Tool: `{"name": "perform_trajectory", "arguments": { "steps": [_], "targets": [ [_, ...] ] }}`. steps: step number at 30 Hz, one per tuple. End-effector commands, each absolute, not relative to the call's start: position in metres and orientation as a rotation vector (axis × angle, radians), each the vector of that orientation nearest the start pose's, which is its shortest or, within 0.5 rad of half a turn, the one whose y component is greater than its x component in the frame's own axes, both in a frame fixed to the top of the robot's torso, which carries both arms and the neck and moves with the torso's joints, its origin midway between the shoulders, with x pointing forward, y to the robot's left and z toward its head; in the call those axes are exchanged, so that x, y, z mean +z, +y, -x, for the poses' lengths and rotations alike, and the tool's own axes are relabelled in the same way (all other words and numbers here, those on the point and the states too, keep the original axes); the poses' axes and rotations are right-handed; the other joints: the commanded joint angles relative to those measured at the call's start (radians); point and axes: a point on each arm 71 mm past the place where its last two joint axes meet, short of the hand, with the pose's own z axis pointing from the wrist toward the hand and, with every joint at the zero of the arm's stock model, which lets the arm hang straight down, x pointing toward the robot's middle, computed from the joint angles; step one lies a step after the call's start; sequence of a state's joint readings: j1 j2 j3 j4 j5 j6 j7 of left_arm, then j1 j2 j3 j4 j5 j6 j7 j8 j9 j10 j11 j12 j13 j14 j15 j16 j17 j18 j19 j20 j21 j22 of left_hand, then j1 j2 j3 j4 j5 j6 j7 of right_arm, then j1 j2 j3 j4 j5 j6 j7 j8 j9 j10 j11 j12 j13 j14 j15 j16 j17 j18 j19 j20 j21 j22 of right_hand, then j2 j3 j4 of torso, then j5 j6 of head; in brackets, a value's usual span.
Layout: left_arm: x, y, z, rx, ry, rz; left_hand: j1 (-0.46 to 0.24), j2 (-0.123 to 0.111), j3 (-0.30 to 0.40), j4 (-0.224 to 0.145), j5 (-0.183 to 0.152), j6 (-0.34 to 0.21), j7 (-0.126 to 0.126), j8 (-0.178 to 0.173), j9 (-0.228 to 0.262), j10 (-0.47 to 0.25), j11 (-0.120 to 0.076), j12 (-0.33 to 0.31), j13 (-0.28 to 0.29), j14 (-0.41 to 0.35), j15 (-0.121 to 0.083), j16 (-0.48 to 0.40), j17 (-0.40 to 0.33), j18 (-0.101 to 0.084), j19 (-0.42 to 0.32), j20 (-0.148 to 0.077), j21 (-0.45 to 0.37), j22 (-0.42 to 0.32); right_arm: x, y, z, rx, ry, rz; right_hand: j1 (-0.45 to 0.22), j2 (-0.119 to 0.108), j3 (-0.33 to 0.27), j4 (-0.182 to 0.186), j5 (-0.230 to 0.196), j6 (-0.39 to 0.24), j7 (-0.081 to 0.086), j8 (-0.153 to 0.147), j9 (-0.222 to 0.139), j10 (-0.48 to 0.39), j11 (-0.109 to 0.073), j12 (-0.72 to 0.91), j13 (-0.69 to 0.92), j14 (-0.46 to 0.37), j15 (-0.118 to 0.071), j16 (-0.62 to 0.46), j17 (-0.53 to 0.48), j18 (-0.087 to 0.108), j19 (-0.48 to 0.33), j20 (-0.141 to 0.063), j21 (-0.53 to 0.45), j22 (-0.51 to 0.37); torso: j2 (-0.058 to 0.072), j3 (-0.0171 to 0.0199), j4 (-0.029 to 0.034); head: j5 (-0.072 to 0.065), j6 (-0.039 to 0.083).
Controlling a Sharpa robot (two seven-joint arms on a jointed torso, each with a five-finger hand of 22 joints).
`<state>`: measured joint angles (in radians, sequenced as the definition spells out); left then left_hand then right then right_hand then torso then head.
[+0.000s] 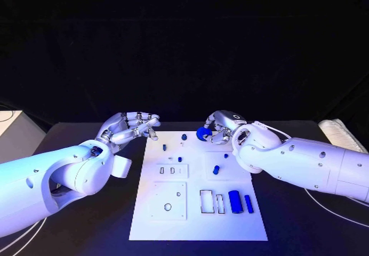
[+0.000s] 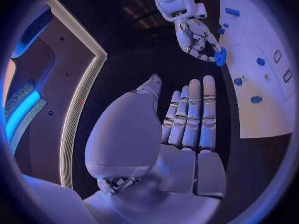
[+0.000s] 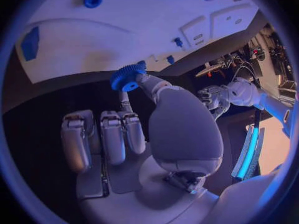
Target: Assemble the parts on the task board
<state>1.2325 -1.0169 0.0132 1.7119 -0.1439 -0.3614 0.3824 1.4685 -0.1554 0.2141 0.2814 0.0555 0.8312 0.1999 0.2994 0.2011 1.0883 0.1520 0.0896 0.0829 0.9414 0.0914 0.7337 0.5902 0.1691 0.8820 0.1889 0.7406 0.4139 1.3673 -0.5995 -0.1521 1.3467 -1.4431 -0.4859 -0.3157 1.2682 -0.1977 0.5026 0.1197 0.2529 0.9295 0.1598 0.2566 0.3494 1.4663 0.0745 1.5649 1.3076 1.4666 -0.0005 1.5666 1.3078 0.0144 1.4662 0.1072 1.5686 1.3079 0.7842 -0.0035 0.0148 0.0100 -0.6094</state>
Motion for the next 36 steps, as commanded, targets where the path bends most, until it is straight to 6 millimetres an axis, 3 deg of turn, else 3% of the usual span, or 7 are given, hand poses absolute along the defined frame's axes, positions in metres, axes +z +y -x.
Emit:
{"name": "perform_trajectory", "arguments": {
  "steps": [1,12,16,21,25,36],
  "targets": [
    [-0.125,0.235,-0.462,-1.548,1.364,0.92,0.001,0.007,0.005,0.002,-0.006,0.007,0.003,-0.003,0.001,-0.002,-0.005,-0.005,0.001,-0.007,-0.001,0.005,0.002,0.01,-0.006,-0.001,0.003,0.001,-0.133,-0.125,-0.527,0.524,1.422,0.124,-0.006,0.0,0.006,-0.002,-0.006,0.014,-0.012,-0.004,0.001,0.102,-0.008,0.003,0.26,0.104,-0.007,0.004,0.263,-0.014,0.105,-0.007,0.002,0.263,0.001,-0.0016,0.0006,0.002,0.001],
    [-0.125,0.23,-0.463,-1.558,1.366,0.917,0.0,0.008,0.005,0.002,-0.006,0.008,0.003,-0.003,0.001,-0.001,-0.005,-0.005,0.001,-0.007,-0.001,0.006,0.002,0.01,-0.007,-0.001,0.005,0.002,-0.146,-0.08,-0.52,0.575,1.463,0.192,-0.011,-0.004,0.007,-0.003,-0.013,0.011,-0.011,-0.007,0.0,0.102,-0.007,0.003,0.26,0.104,-0.007,0.004,0.263,-0.014,0.105,-0.007,0.002,0.263,0.003,-0.0024,0.0031,0.005,-0.003],
    [-0.125,0.229,-0.463,-1.562,1.368,0.916,0.0,0.008,0.005,0.002,-0.006,0.008,0.003,-0.003,0.001,-0.001,-0.005,-0.005,0.001,-0.007,-0.001,0.006,0.002,0.01,-0.007,-0.001,0.005,0.002,-0.152,-0.074,-0.522,0.568,1.481,0.199,-0.012,-0.004,0.008,-0.003,-0.015,0.011,-0.011,-0.008,0.0,0.102,-0.007,0.003,0.26,0.104,-0.007,0.004,0.263,-0.014,0.105,-0.007,0.002,0.263,0.004,-0.0028,0.0045,0.007,-0.005],
    [-0.125,0.228,-0.463,-1.563,1.368,0.916,-0.001,0.007,0.004,0.003,-0.006,0.008,0.003,-0.004,0.002,-0.001,-0.005,-0.005,0.001,-0.008,-0.001,0.006,0.002,0.01,-0.008,-0.001,0.006,0.003,-0.158,-0.071,-0.524,0.554,1.501,0.203,-0.016,-0.006,0.008,-0.003,-0.018,0.007,-0.009,-0.011,-0.001,0.101,-0.006,0.002,0.259,0.104,-0.006,0.004,0.263,-0.014,0.105,-0.007,0.002,0.263,0.004,-0.0008,0.0025,0.011,-0.009],
    [-0.125,0.228,-0.463,-1.564,1.368,0.915,-0.001,0.007,0.004,0.003,-0.006,0.008,0.003,-0.004,0.002,-0.001,-0.005,-0.005,0.001,-0.008,-0.001,0.006,0.002,0.01,-0.008,-0.001,0.006,0.003,-0.162,-0.069,-0.525,0.55,1.511,0.206,-0.016,-0.006,0.008,-0.003,-0.018,0.007,-0.009,-0.011,-0.001,0.101,-0.006,0.002,0.259,0.104,-0.006,0.004,0.263,-0.014,0.105,-0.007,0.002,0.263,0.003,-0.0018,0.003,0.013,-0.014],
    [-0.125,0.225,-0.464,-1.567,1.37,0.914,-0.001,0.007,0.004,0.003,-0.006,0.008,0.003,-0.004,0.002,-0.001,-0.005,-0.005,0.001,-0.008,-0.001,0.006,0.002,0.01,-0.008,-0.001,0.006,0.003,-0.167,-0.065,-0.527,0.525,1.524,0.202,-0.02,-0.009,0.008,-0.004,-0.023,0.005,-0.008,-0.014,-0.002,0.1,-0.005,0.001,0.258,0.104,-0.005,0.004,0.263,-0.014,0.105,-0.006,0.002,0.263,0.002,0.0001,-0.0002,0.015,-0.017]
  ]
}}
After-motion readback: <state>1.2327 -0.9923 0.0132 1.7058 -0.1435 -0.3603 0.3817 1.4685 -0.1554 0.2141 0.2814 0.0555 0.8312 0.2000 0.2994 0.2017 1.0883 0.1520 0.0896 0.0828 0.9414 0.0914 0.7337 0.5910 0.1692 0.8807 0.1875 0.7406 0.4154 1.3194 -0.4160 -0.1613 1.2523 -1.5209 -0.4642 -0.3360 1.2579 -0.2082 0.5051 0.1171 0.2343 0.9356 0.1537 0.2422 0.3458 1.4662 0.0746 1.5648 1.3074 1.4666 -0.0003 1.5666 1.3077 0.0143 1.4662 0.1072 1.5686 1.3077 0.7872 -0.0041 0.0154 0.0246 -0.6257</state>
